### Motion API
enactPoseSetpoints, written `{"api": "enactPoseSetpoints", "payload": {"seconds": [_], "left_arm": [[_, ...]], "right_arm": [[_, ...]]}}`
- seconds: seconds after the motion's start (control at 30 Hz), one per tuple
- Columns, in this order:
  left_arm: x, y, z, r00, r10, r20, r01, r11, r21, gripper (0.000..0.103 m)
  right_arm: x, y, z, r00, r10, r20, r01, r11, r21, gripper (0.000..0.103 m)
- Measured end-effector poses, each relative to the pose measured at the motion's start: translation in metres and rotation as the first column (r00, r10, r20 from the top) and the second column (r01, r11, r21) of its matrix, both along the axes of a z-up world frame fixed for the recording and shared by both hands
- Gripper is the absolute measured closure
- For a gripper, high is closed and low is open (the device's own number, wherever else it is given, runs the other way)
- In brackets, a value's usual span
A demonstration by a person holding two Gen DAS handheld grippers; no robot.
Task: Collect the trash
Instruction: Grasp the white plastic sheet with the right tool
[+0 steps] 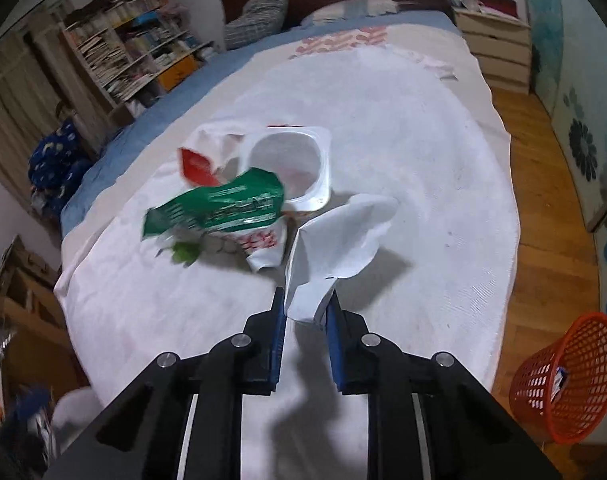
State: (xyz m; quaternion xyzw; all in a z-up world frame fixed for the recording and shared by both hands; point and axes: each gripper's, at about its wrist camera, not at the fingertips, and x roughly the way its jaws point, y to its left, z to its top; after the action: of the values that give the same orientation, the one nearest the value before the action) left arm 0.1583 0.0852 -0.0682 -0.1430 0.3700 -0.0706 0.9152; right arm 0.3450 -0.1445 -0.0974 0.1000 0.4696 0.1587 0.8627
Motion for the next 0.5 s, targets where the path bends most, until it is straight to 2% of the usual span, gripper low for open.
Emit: {"api": "enactPoseSetpoints", "payload": {"seconds": [0.1, 0.27, 0.4, 0.5], "left_arm": [[0.032, 0.002, 0.000, 1.000, -0.018, 0.004, 0.018, 1.000, 0.007, 0.024], [0.095, 0.011, -0.011, 1.000, -0.025, -0.012, 0.024, 0.996, -0.088, 0.024], [0.140, 0.004, -0.019, 0.998, 0.006, -0.067, -0.012, 0.995, -0.096, 0.021], [0.160, -0.001, -0.026, 0.994, -0.008, -0.107, -0.008, 0.988, -0.153, 0.020]], "right_arm": [[-0.021, -0.010, 0.008, 1.000, 0.007, 0.007, -0.007, 1.000, 0.017, 0.084], [-0.072, -0.016, 0.025, 0.998, 0.042, 0.044, -0.043, 0.998, 0.042, 0.084], [-0.111, -0.020, 0.029, 0.995, 0.084, 0.062, -0.087, 0.995, 0.038, 0.084], [-0.127, -0.023, 0.025, 0.994, 0.094, 0.047, -0.096, 0.995, 0.039, 0.084]]}}
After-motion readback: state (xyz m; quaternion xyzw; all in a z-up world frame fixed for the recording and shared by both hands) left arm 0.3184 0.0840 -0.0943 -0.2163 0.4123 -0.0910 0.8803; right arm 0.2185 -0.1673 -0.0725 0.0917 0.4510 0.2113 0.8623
